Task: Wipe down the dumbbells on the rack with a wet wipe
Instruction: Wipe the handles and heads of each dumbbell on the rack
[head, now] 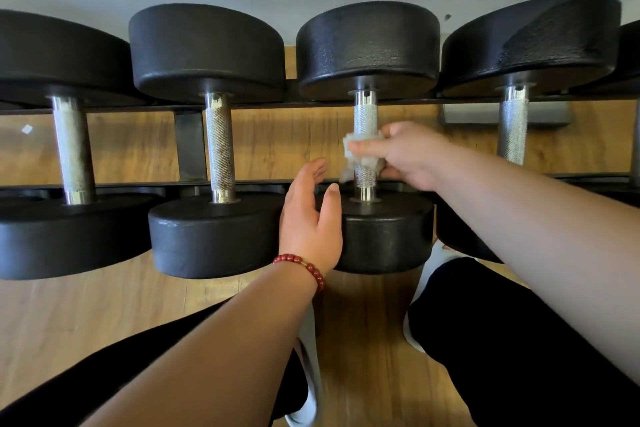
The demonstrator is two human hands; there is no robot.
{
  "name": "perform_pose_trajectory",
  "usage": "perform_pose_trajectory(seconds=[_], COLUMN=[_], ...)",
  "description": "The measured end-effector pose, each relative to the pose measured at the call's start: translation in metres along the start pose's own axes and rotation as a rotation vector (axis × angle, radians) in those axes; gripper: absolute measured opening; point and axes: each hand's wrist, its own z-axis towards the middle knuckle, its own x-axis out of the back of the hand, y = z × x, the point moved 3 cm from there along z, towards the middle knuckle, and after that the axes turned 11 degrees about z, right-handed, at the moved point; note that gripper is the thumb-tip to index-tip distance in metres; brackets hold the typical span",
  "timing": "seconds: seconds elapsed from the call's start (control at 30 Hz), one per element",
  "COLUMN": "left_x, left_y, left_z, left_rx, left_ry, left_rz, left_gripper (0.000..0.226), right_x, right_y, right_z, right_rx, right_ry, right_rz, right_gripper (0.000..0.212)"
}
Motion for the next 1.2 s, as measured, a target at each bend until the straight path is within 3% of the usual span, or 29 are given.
perform_pose_trajectory(seconds=[0.07,0.2,0.33,0.47,0.6,0.77,0.87,0.97,1.2], left_x=[0.0,0.0,0.001,0.003,0.015,0.031,0.03,0.027,0.023], left_y=[0.0,0.001,0.002,0.008,0.029,0.047,0.049,0.056,0.052], left_z=[0.0,0.0,-0.001,-0.001,0.002,0.015,0.017,0.02,0.026], left_rx=[0.002,-0.002,-0.009,-0.023,-0.065,0.017,0.09,0.156,0.109], left_ry=[0.001,-0.011,-0.016,-0.068,-0.025,-0.134,-0.191,-0.19,-0.234], left_rz=[0.004,0.003,0.011,0.043,-0.021,-0.195,-0.269,-0.378,-0.377], left_gripper=[0.039,0.04,0.041,0.045,0.047,0.046,0.034,0.04,0.028], right_x=[-0.003,-0.001,0.006,0.013,0.011,-0.002,-0.004,-0.002,-0.006], right_y=[0.002,0.012,0.015,0.009,0.004,0.003,0.005,0.004,0.002], right_z=[-0.001,-0.013,-0.026,-0.043,-0.057,-0.056,-0.052,-0.049,-0.046], right_rx=[0.065,0.084,0.089,0.204,0.232,0.171,0.194,0.238,0.254], right_ry=[0.067,0.151,0.179,0.312,0.263,0.123,0.123,0.173,0.229], right_rz=[0.073,-0.226,-0.017,0.08,0.276,0.497,0.505,0.526,0.425], right_gripper=[0.047,0.053,0.036,0.035,0.042,0.022,0.016,0.015,0.014])
